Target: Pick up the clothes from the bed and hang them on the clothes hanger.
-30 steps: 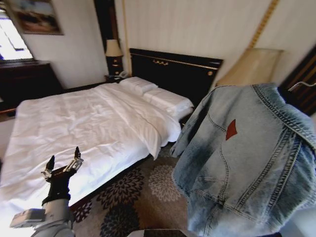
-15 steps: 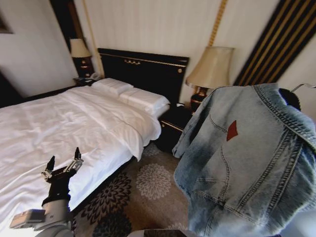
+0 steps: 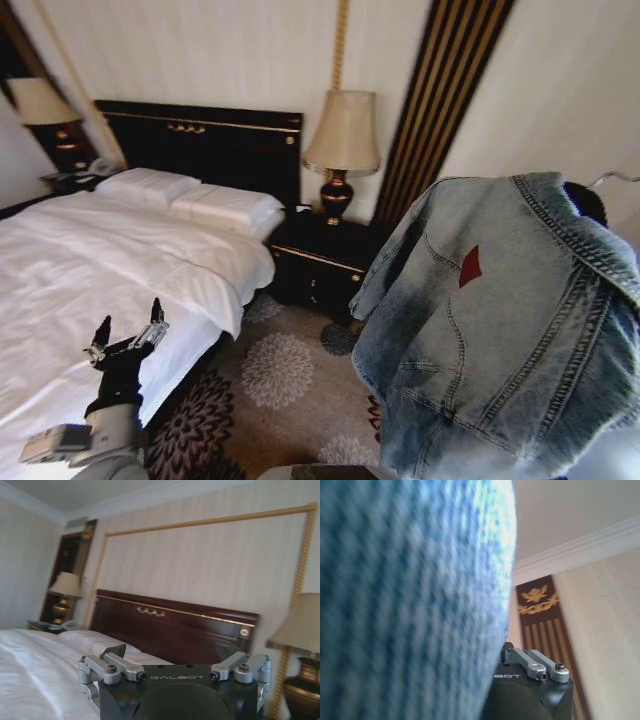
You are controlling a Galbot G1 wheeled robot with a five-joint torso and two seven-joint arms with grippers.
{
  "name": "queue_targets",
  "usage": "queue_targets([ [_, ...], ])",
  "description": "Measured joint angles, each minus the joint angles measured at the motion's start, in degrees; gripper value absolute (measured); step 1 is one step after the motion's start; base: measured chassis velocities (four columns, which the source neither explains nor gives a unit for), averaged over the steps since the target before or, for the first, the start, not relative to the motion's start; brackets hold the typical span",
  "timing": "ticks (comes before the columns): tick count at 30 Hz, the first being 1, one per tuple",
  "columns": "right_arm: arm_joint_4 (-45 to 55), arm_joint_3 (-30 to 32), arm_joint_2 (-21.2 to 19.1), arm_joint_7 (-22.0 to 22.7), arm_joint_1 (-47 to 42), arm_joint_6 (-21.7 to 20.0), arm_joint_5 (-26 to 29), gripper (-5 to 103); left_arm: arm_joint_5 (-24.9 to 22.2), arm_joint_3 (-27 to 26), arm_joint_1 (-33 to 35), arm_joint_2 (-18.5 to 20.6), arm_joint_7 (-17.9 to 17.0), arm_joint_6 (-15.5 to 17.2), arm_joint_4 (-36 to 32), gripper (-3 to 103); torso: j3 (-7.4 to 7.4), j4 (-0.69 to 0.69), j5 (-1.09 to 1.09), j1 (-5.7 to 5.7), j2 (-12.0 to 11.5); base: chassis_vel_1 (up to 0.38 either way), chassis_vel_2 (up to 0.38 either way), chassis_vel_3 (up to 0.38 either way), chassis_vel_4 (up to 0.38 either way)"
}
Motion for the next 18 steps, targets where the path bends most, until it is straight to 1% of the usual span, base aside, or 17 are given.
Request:
queue_targets([
  [3, 0.0, 0.1, 0.0, 0.0, 0.0, 0.0, 0.0, 21, 0.0, 0.0, 0.0, 0.0, 0.1, 0.0, 0.0, 100, 0.01, 0.02, 0.0, 0.01, 0.0, -0.121, -0.118, -0.125, -0.119],
  [18, 0.4, 0.5, 0.4, 0.0, -0.6, -0.1, 0.0, 21, 0.0, 0.0, 0.1, 0.0, 0.2, -0.1, 0.0, 100, 0.01, 0.01, 0.0, 0.01, 0.0, -0.126, -0.123, -0.126, -0.134],
])
